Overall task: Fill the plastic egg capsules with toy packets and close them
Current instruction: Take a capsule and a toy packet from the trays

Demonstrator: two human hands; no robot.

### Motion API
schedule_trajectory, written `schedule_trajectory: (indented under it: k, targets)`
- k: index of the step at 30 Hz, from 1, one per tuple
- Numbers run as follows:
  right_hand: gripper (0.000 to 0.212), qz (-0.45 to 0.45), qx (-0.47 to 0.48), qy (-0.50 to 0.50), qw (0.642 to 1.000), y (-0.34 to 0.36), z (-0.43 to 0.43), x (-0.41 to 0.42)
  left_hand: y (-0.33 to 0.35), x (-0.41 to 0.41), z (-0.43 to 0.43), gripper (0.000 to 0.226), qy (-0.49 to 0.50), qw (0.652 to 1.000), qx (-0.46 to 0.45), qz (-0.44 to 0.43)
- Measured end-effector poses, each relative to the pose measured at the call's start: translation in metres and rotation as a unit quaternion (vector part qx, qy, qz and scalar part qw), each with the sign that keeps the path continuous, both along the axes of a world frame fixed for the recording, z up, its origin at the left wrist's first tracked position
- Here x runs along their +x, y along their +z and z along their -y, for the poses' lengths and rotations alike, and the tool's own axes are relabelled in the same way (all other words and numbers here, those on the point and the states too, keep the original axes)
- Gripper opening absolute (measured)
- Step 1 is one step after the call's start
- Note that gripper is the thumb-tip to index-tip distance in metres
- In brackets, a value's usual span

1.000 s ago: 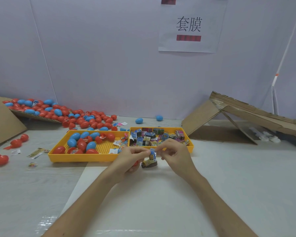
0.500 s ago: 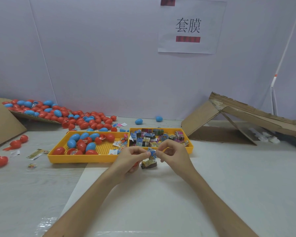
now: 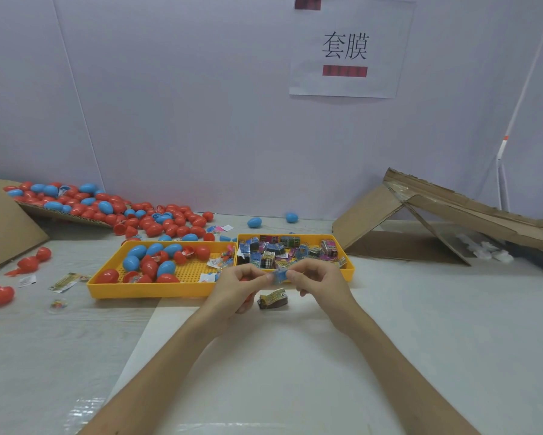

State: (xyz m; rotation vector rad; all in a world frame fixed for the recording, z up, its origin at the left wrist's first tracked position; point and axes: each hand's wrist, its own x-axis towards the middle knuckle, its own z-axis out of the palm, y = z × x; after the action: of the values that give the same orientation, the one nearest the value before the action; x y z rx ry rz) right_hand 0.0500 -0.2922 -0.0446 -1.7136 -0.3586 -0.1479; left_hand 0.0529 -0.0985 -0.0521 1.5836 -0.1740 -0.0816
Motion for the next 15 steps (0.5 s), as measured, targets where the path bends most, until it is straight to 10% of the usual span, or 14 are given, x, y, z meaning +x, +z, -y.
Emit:
schedule_trajectory:
  k: [15]
  targets:
    - [0.014, -0.005, 0.03, 0.057, 0.998, -0.0007, -0.0017, -0.0035, -0.0033, -0.0009, 0.0064, 0.014, 0.04, 0.992, 0.104, 0.055]
